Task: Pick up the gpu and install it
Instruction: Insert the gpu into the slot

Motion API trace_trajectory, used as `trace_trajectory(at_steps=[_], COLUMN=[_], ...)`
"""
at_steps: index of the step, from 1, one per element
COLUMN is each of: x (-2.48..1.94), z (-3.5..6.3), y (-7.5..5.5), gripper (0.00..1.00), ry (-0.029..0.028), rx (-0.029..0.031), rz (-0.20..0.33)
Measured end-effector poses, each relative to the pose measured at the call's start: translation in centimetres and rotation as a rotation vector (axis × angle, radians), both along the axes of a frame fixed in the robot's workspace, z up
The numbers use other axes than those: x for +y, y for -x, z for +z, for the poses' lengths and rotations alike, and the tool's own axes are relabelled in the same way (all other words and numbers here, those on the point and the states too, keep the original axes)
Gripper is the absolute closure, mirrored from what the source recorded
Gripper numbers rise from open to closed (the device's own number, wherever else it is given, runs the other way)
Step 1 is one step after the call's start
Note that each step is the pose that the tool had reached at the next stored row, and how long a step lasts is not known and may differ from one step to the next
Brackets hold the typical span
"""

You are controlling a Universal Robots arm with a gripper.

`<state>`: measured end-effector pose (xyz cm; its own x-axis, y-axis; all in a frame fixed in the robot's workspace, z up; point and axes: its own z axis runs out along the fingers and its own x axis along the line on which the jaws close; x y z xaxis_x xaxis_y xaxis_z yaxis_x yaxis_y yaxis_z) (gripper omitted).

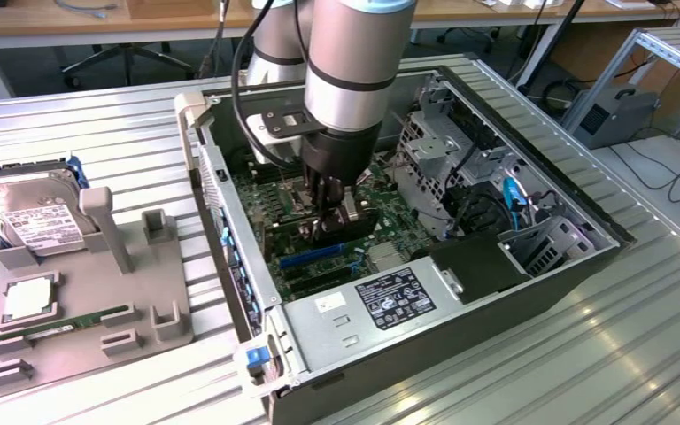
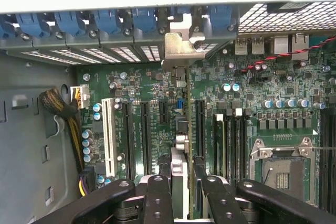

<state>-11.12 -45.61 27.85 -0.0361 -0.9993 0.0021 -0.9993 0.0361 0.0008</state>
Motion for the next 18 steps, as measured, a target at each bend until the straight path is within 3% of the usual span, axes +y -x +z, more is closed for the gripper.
trace_trajectory(at_steps=[18], x=[0.0], z=[-0.3], y=[0.27], gripper=[0.73], ry=[-0.0002], rx=[-0.0001], rz=[0.0])
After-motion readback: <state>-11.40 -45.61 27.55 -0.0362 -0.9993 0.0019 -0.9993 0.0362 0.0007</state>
